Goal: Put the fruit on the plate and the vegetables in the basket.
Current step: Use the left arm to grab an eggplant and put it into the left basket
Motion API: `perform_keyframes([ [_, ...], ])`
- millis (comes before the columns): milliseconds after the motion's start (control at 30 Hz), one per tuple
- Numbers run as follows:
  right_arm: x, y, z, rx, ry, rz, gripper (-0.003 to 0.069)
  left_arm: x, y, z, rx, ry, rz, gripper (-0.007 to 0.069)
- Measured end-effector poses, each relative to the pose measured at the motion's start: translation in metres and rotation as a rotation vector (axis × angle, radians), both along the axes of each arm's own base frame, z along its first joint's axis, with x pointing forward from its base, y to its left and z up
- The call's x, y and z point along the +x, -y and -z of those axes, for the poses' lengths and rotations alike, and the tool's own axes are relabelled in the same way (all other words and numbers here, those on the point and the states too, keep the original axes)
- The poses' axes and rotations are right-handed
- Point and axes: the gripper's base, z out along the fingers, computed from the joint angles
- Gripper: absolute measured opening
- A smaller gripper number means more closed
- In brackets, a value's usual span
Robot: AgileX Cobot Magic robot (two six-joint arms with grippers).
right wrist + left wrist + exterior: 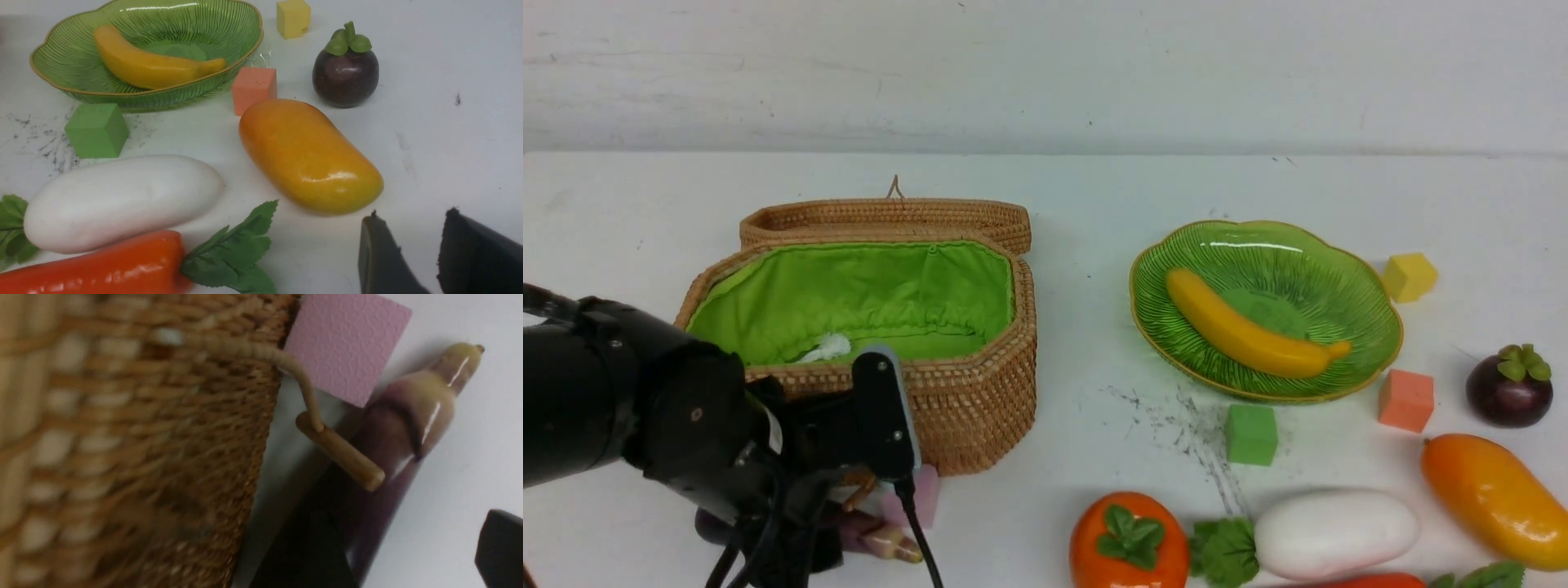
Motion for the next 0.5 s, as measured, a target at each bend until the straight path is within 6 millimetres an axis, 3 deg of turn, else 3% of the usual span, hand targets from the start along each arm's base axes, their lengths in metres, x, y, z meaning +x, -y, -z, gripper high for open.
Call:
perform_keyframes([
  [300, 0.0, 0.0, 0.0, 0.0, 0.0, 0.0, 0.0242, 0.012, 0.006, 0.026, 0.008, -0.018, 0.011, 0.0465],
  [500, 0.0, 0.0, 0.0, 0.0, 0.0, 0.0, 0.0242, 0.013, 0.006, 0.032, 0.011, -0.033, 0.009, 0.0464],
])
